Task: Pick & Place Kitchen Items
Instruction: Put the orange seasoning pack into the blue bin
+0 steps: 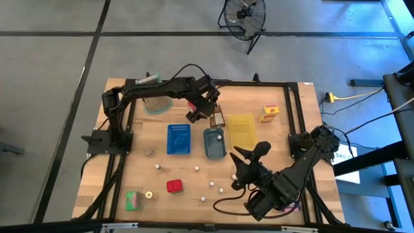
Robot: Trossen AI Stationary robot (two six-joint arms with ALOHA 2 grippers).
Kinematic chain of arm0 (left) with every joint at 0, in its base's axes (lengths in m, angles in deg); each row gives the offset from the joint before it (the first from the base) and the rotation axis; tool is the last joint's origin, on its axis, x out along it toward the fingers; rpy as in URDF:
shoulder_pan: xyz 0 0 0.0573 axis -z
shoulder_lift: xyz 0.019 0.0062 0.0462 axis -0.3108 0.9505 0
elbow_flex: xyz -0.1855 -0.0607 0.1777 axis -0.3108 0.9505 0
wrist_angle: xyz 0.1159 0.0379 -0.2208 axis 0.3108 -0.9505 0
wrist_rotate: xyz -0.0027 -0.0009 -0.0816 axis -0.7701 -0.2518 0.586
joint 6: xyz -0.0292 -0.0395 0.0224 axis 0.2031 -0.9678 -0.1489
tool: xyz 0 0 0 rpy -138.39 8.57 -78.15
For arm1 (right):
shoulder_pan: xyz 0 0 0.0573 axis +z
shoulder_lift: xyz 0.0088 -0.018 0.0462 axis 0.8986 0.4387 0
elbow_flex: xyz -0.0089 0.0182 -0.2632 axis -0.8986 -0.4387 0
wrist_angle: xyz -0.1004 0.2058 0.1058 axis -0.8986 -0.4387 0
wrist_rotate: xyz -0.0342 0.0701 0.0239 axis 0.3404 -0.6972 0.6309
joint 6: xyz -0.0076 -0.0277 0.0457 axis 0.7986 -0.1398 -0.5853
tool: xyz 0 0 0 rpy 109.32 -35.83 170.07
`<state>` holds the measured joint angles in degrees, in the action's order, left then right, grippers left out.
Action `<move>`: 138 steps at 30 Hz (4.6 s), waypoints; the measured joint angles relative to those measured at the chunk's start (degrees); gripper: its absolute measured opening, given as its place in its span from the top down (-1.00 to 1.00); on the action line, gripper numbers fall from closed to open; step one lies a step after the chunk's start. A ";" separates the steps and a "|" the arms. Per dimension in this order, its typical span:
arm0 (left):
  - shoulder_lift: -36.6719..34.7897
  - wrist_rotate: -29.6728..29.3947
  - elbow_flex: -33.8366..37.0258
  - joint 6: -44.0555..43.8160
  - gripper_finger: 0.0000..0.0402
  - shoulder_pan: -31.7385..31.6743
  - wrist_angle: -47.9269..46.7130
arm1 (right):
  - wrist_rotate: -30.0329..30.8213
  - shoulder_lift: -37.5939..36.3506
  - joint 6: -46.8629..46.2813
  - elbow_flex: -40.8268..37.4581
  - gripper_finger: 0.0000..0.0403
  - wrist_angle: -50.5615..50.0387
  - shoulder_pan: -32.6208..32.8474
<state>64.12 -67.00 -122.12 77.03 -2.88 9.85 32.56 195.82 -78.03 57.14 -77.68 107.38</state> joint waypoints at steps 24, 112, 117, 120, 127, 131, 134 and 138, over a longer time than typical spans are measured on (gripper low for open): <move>10.10 -12.86 0.00 4.48 -0.60 3.71 4.37 | -0.17 -0.59 1.34 0.00 0.35 -0.02 -0.30; 18.49 -14.21 -0.11 9.25 -0.18 2.05 9.45 | -6.32 -0.57 1.75 0.00 0.35 1.53 -4.79; 18.49 -13.97 -0.11 9.67 -0.18 2.05 9.27 | -6.32 -0.57 1.75 0.00 0.35 1.70 -4.79; 18.49 -13.93 -0.11 9.69 -0.18 2.05 9.26 | -6.32 -0.57 1.75 0.00 0.35 1.99 -4.79; 18.49 -13.65 -0.11 8.98 -0.19 2.05 9.32 | -6.29 -0.57 1.75 0.00 0.35 2.17 -4.79; 18.49 -13.19 -0.09 7.44 -0.21 2.01 9.49 | -6.29 -0.57 1.75 0.00 0.35 2.23 -4.79; 18.49 -12.79 -0.09 6.99 -0.28 1.98 9.72 | -6.29 -0.57 1.75 0.00 0.35 2.40 -4.85; 18.49 -12.30 -0.09 6.89 -0.41 1.96 10.03 | -6.29 -0.57 1.75 0.00 0.35 2.56 -5.13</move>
<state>82.61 -79.30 -122.21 83.92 -0.92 19.88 26.26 195.25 -76.28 57.14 -75.13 102.25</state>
